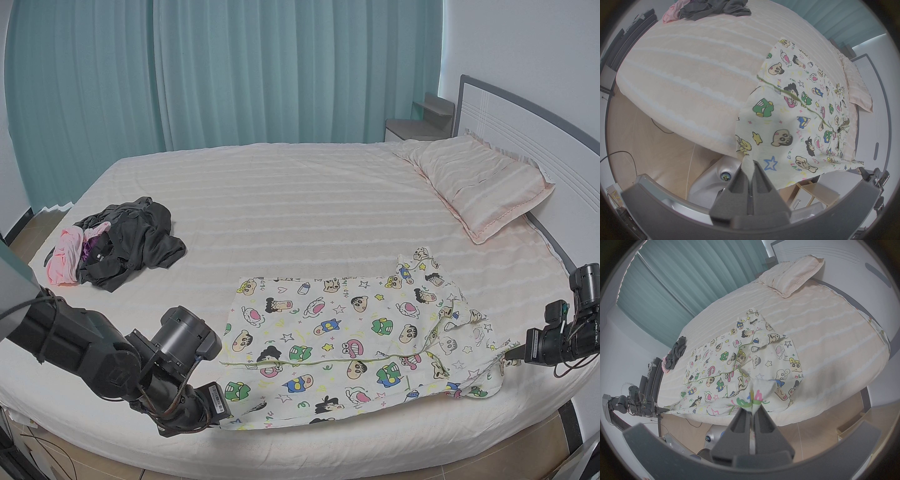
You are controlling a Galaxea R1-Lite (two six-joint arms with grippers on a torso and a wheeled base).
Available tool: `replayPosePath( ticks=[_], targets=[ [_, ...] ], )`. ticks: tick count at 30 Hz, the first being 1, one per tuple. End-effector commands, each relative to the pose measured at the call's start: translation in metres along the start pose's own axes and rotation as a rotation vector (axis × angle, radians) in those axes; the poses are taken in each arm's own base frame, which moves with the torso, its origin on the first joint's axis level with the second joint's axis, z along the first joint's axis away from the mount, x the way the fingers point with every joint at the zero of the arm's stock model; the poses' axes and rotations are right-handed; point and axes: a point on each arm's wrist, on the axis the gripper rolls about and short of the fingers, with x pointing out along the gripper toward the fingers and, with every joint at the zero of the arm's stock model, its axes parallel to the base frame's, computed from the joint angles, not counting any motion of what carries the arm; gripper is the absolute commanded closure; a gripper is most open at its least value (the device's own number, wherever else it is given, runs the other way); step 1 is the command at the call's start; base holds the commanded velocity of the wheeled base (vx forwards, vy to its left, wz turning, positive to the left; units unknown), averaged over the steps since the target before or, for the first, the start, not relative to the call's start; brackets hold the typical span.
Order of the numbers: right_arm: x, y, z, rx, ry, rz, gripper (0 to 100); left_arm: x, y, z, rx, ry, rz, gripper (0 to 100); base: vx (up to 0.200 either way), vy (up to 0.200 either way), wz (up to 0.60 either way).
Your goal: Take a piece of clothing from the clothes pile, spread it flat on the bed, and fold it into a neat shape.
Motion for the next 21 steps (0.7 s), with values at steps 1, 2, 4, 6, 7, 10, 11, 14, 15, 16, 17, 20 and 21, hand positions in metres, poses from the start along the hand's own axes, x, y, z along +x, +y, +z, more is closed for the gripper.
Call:
replayPosePath(
  ticks=[1, 2, 4, 6, 7, 10, 11, 14, 15, 16, 17, 20, 21],
  targets=[
    [0.000, 0.002, 0.008, -0.007, -0.026, 0.006, 100, 0.005, -0.010, 0.009, -0.011, -0.011, -0.010, 100, 0.000, 0.000, 0.00],
    [0.000, 0.002, 0.008, -0.007, -0.026, 0.006, 100, 0.005, -0.010, 0.009, -0.011, -0.011, -0.010, 100, 0.000, 0.000, 0.00],
    [0.005, 0.001, 0.016, -0.001, -0.028, 0.007, 100, 0.006, -0.014, 0.021, -0.035, -0.033, -0.022, 100, 0.000, 0.000, 0.00],
    [0.009, 0.000, 0.021, 0.001, -0.025, 0.006, 100, 0.007, -0.017, 0.028, -0.051, -0.045, -0.031, 100, 0.000, 0.000, 0.00],
    [0.009, 0.000, 0.021, 0.001, -0.025, 0.006, 100, 0.007, -0.017, 0.028, -0.051, -0.045, -0.031, 100, 0.000, 0.000, 0.00],
    [0.018, -0.002, 0.029, 0.005, -0.015, 0.006, 100, 0.012, -0.021, 0.040, -0.071, -0.061, -0.032, 100, 0.000, 0.000, 0.00],
    [0.019, -0.002, 0.030, 0.004, -0.013, 0.007, 100, 0.013, -0.022, 0.041, -0.073, -0.062, -0.030, 100, 0.000, 0.000, 0.00],
    [0.027, -0.003, 0.036, 0.005, -0.003, 0.006, 100, 0.022, -0.025, 0.052, -0.090, -0.068, -0.022, 100, 0.000, 0.000, 0.00],
    [0.030, -0.003, 0.038, 0.004, -0.001, 0.006, 100, 0.025, -0.027, 0.056, -0.096, -0.070, -0.021, 100, 0.000, 0.000, 0.00],
    [0.033, -0.003, 0.041, 0.003, -0.001, 0.007, 100, 0.028, -0.029, 0.061, -0.104, -0.073, -0.021, 100, 0.000, 0.000, 0.00],
    [0.033, -0.004, 0.041, 0.004, 0.001, 0.007, 100, 0.029, -0.029, 0.062, -0.106, -0.074, -0.022, 100, 0.000, 0.000, 0.00],
    [0.040, -0.004, 0.048, 0.002, 0.000, 0.009, 100, 0.035, -0.034, 0.074, -0.124, -0.095, -0.027, 100, 0.000, 0.000, 0.00],
    [0.042, -0.004, 0.051, 0.002, 0.000, 0.009, 100, 0.038, -0.035, 0.078, -0.138, -0.105, -0.030, 100, 0.000, 0.000, 0.00]
  ],
)
